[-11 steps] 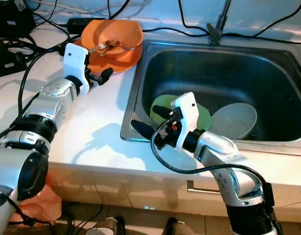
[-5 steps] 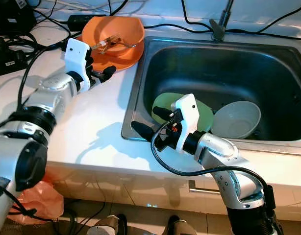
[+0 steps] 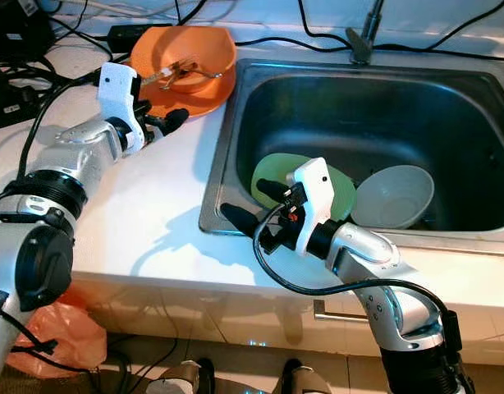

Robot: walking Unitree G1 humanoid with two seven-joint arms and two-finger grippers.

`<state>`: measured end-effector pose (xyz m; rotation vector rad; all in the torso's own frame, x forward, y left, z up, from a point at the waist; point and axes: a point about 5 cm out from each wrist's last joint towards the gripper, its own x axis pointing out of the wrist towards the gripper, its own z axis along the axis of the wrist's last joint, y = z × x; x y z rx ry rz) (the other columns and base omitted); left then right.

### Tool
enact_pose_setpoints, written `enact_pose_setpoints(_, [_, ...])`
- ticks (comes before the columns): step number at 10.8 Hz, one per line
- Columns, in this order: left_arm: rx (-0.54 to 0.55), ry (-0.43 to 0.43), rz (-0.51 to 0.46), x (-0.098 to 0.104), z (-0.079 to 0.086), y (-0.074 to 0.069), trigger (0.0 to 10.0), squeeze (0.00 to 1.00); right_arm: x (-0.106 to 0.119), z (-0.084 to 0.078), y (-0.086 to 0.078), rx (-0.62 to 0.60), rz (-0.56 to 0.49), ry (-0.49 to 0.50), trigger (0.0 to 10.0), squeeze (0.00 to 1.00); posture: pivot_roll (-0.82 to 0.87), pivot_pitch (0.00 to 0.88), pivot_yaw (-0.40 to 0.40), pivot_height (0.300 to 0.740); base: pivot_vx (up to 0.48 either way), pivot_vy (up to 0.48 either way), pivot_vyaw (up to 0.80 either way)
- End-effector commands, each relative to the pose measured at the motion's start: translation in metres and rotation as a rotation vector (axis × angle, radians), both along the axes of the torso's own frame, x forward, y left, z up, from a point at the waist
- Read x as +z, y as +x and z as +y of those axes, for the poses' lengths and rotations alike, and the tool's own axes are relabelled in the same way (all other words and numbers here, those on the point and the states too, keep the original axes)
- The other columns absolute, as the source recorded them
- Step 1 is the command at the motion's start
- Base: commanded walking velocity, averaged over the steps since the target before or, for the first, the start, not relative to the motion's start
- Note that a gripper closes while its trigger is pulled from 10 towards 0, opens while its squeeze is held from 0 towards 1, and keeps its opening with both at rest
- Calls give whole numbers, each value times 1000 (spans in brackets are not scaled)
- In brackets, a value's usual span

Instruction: Kitchen organization

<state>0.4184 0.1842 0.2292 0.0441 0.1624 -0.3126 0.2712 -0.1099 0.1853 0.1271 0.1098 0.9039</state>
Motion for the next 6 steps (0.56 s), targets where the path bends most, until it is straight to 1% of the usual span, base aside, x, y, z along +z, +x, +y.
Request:
enact_pose_setpoints(1, [-2,28,116,-18,8,-5,10000,0,2,1,-4,13,-8,-4,10000,0,23,196,26,740,0,0,0])
enact_pose_setpoints(2, [-14,26,127,-19,8,-5,10000,0,2,1,-4,13,-7,-5,10000,0,23,197,24,740,0,0,0])
enact_pose_setpoints(4, [-59,86,148,-16,14,-7,10000,0,2,0,-4,16,-7,-5,10000,0,23,197,24,740,0,0,0])
enact_pose_setpoints(5, [-120,163,161,-14,16,-9,10000,0,1,0,-3,17,-7,-5,10000,0,24,197,25,740,0,0,0])
enact_pose_setpoints(6, [-163,221,176,-14,18,-10,10000,0,1,0,-3,18,-6,-6,10000,0,26,196,25,740,0,0,0])
